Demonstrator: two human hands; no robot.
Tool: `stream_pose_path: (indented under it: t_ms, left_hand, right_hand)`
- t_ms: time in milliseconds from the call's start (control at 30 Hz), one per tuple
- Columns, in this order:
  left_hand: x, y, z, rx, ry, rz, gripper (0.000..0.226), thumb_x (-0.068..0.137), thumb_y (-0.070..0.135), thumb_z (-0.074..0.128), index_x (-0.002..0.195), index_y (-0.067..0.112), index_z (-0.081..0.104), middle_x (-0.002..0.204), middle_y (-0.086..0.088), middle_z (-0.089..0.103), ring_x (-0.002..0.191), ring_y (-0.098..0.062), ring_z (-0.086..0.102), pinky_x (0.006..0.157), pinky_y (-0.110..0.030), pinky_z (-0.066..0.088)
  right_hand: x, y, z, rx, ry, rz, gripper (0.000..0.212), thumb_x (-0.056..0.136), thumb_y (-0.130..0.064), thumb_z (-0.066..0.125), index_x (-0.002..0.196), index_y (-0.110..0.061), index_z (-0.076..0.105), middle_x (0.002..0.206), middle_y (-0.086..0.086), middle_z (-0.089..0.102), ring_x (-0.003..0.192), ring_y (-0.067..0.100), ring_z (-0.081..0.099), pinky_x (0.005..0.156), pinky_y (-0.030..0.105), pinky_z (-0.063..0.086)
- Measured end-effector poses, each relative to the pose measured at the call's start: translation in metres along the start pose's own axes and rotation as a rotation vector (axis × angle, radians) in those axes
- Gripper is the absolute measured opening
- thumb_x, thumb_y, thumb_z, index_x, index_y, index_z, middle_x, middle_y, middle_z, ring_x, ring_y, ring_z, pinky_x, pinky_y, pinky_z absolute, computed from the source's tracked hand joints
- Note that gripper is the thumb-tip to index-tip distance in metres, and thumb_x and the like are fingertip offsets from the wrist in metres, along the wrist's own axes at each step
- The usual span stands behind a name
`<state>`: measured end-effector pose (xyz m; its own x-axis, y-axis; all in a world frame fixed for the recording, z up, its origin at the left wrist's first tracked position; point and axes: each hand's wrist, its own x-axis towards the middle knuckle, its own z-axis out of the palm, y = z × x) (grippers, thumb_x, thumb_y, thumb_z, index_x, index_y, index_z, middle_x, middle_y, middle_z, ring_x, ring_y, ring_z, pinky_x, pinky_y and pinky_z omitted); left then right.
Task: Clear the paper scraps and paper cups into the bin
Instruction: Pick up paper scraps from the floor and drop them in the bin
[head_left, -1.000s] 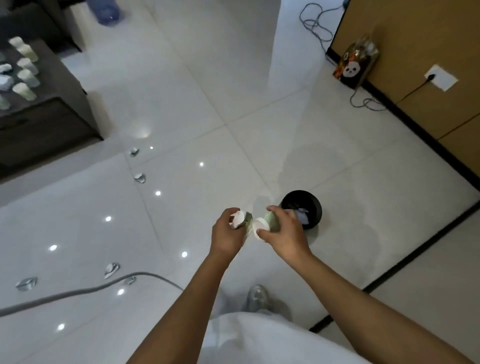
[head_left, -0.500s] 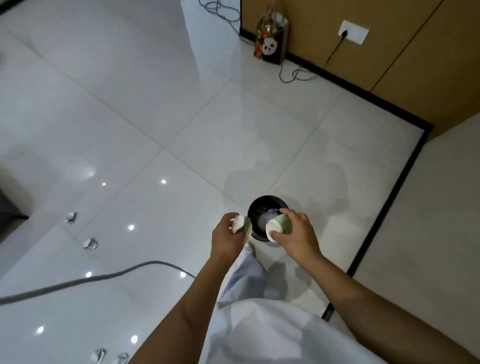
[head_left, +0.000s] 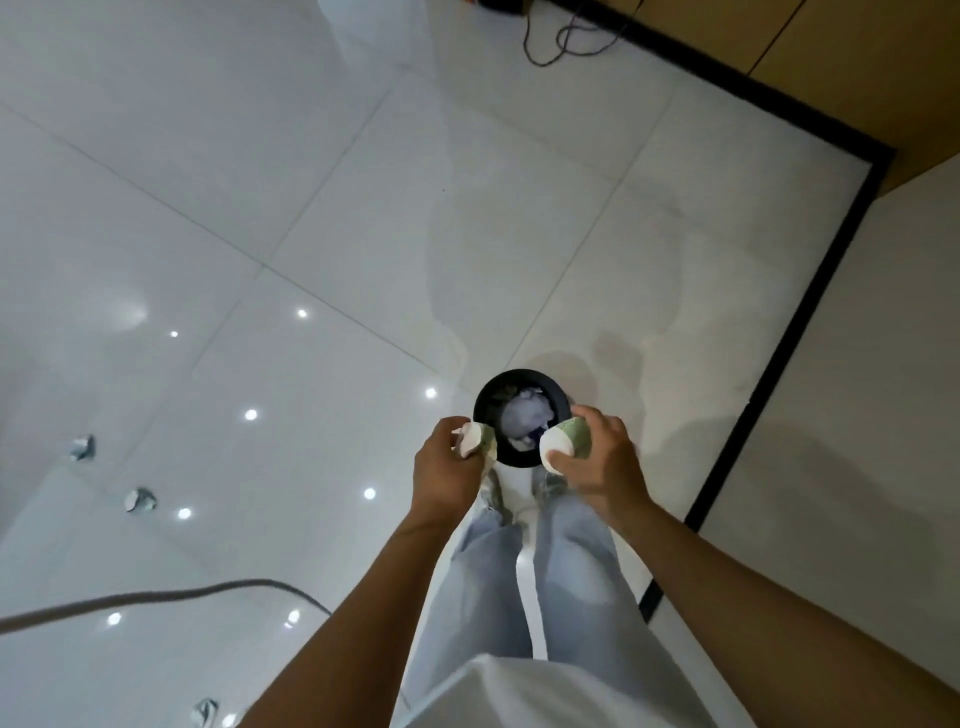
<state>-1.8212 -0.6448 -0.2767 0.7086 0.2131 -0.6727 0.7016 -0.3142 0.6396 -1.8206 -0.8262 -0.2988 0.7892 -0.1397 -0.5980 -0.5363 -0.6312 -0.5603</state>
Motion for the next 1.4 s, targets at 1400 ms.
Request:
stream_pose_path:
  t_ms: [1400]
  left_hand:
    - [0.059, -0.07, 0.086, 0.179, 0.172, -0.111, 0.049, 0.091, 0.026, 0.058, 0.137, 0.016, 0.044, 0.134, -0.008, 0.051, 0.123, -0.021, 0.048, 0.092, -0.024, 0.036]
  right_hand:
    - [0.08, 0.043, 0.034, -0.23, -0.339, -0.152, 0.058, 0.086, -0.026, 0.071, 0.136, -0.017, 0.044, 0.135, 0.011, 0.046, 0.119, 0.024, 0.049, 0.088, 0.025, 0.042]
